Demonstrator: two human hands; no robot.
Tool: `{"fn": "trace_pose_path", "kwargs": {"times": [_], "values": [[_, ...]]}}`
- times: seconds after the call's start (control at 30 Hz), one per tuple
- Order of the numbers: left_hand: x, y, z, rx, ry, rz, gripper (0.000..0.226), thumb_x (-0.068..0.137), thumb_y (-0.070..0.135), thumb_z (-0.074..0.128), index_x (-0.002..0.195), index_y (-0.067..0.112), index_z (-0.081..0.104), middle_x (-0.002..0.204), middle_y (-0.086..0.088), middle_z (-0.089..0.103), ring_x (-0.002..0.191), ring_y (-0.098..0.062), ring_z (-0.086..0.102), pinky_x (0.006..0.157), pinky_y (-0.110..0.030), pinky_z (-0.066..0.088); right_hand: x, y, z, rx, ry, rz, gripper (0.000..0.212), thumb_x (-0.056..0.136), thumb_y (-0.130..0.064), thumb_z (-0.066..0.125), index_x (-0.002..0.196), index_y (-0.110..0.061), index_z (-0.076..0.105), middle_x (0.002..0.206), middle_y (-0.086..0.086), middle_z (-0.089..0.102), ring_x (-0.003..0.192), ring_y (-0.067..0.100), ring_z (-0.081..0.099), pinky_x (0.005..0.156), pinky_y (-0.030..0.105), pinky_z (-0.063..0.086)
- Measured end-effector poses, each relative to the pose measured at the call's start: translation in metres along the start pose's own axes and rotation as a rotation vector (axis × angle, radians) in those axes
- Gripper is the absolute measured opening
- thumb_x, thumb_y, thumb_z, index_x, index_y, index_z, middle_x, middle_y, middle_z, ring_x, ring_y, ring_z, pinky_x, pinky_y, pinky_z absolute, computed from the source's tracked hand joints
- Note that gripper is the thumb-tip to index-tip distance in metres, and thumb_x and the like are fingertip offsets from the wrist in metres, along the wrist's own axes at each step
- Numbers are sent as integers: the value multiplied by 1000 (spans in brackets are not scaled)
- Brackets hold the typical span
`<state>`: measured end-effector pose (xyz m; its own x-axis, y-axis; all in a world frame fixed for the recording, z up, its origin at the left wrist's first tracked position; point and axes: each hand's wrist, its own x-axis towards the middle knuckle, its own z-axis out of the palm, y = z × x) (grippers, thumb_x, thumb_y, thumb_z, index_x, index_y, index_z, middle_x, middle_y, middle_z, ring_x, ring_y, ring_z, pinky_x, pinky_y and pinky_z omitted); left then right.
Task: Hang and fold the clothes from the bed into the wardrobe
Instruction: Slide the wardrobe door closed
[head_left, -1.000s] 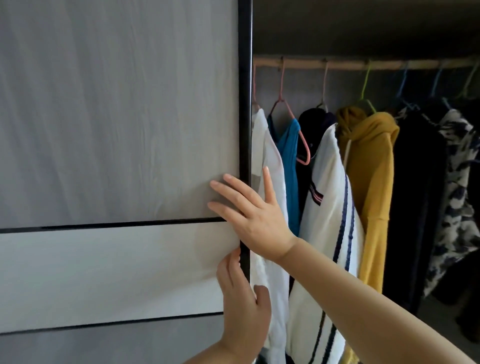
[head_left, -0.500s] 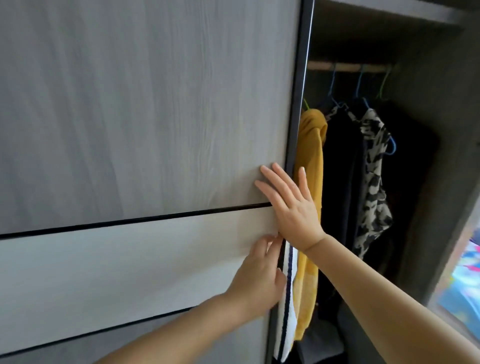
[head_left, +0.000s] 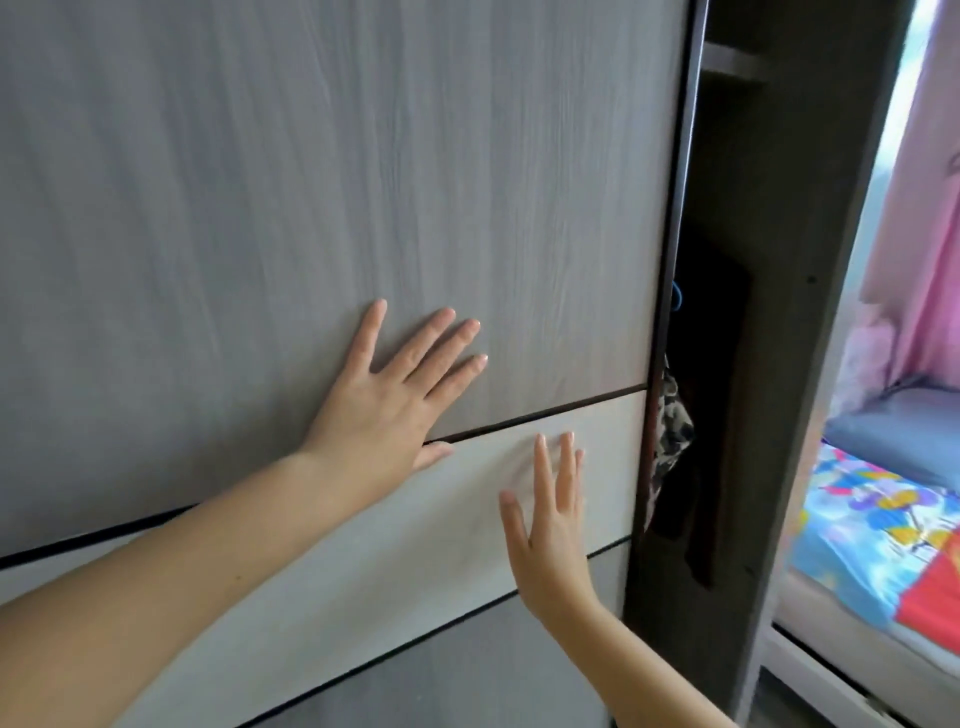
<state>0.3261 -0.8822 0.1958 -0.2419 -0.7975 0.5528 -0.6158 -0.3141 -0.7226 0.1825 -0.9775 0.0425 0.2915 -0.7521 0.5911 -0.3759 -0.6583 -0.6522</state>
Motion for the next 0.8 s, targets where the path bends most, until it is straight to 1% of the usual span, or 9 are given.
{"fn": "trace_pose_path", "kwargs": {"times": [0.1,0.13,0.2,0.27,0.37,0.47,0.53,0.63,0.8], "values": [[31,20,8,30,23,72,89,90,69,27,150,18,-14,152,-14,-28,139,-30,-26,101,-68,-21,6,5,10,65,36,107,67,98,-49,35,135,-56,-21,144,-26,-40,135,-1,-37,118,47,-5],[41,28,10,22,29,83,88,91,68,24,149,17,-18,148,-15,-35,134,-31,-33,97,-68,-27,12,10,9,74,48,129,68,98,-49,34,134,-57,-22,144,-25,-40,134,-2,-37,117,46,-7],[60,42,13,6,58,85,87,92,67,22,150,15,-18,146,-16,-38,131,-33,-37,93,-68,-32,24,25,1,74,63,154,69,98,-48,35,133,-57,-23,143,-26,-41,133,-3,-39,116,45,-10],[76,55,15,-15,82,91,87,92,67,22,150,14,-17,145,-18,-38,130,-34,-38,92,-68,-33,35,41,-9,74,57,166,69,98,-47,36,134,-56,-23,143,-25,-40,132,-3,-39,117,46,-9],[101,75,17,-38,132,93,87,92,67,21,149,13,-17,145,-18,-37,130,-35,-38,96,-68,-26,49,64,-24,49,54,175,71,96,-53,35,134,-55,-25,142,-25,-43,133,-1,-40,117,48,-10],[124,91,17,-35,168,90,86,92,67,20,150,13,-13,150,-18,-31,140,-34,-26,99,-68,-22,62,82,-40,31,49,180,72,88,-64,30,132,-56,-27,139,-26,-45,134,3,-40,116,49,-9],[136,102,17,-34,177,95,86,92,66,20,151,12,-11,154,-17,-25,143,-34,-20,100,-68,-22,68,93,-48,27,50,184,73,86,-67,29,131,-57,-28,139,-26,-46,134,3,-40,116,50,-9],[153,116,15,-7,190,95,86,92,67,20,151,12,-9,157,-17,-18,144,-34,-16,101,-68,-19,76,110,-59,20,55,189,73,85,-68,29,132,-58,-27,141,-24,-44,134,4,-39,116,50,-9],[183,140,10,18,208,91,86,92,67,20,151,12,-6,158,-17,-14,145,-34,-12,102,-68,-14,93,137,-83,12,35,198,73,87,-66,30,133,-56,-26,140,-23,-43,133,4,-39,117,50,-7]]}}
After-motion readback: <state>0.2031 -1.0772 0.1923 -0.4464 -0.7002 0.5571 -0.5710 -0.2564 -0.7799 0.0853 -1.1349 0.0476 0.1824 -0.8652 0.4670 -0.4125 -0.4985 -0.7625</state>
